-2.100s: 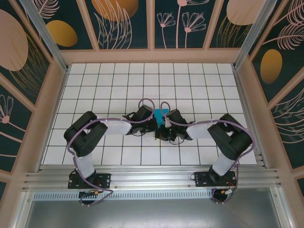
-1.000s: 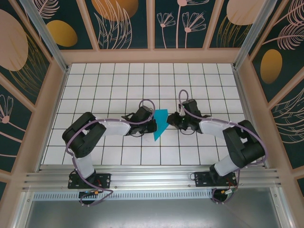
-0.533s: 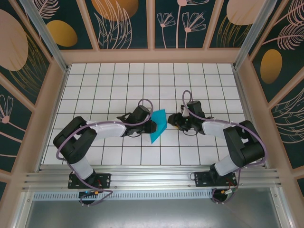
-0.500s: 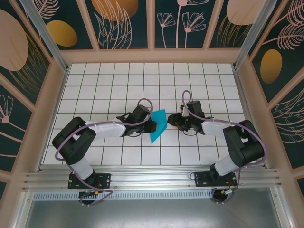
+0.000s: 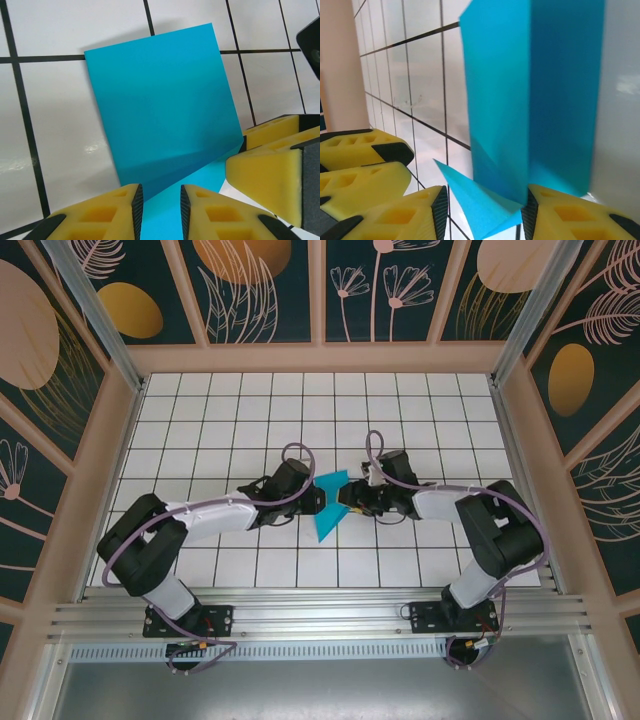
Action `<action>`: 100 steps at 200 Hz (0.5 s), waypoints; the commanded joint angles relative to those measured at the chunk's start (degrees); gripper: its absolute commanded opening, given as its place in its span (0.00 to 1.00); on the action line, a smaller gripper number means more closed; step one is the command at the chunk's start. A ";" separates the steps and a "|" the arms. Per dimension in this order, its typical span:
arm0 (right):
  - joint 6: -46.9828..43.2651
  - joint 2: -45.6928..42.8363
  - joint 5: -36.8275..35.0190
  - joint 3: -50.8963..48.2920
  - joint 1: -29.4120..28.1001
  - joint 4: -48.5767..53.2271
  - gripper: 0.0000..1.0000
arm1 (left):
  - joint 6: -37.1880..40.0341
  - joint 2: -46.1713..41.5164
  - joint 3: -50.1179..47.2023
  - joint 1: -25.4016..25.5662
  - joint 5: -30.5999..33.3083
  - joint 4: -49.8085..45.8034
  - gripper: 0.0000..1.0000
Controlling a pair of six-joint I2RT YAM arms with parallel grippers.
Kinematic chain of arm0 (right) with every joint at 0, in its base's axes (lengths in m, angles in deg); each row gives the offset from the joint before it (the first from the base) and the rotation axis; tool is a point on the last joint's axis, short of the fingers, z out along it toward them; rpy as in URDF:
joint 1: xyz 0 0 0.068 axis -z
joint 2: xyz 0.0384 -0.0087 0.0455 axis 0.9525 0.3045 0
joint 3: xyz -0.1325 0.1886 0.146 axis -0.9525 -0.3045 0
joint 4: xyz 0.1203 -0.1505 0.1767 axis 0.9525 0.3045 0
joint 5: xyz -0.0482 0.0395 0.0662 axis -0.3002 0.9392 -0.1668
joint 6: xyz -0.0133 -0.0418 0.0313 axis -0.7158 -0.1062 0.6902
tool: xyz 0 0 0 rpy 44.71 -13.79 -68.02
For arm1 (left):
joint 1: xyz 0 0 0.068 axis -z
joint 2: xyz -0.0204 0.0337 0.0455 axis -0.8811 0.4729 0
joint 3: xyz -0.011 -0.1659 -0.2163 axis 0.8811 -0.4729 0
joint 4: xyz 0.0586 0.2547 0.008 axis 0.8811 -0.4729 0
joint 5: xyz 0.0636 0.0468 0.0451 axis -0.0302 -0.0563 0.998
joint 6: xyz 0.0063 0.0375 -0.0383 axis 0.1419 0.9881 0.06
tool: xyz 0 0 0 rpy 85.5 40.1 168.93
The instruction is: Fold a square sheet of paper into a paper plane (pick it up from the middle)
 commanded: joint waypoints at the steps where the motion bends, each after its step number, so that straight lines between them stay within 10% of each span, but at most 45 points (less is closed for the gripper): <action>1: -4.99 1.33 1.85 2.37 -0.73 -0.19 0.45 | -1.67 -3.38 -1.76 -0.02 1.28 -0.13 0.32; 100: -14.20 6.78 3.80 6.70 -0.66 4.54 0.26 | -2.44 -8.25 -8.38 2.74 -2.65 5.65 0.43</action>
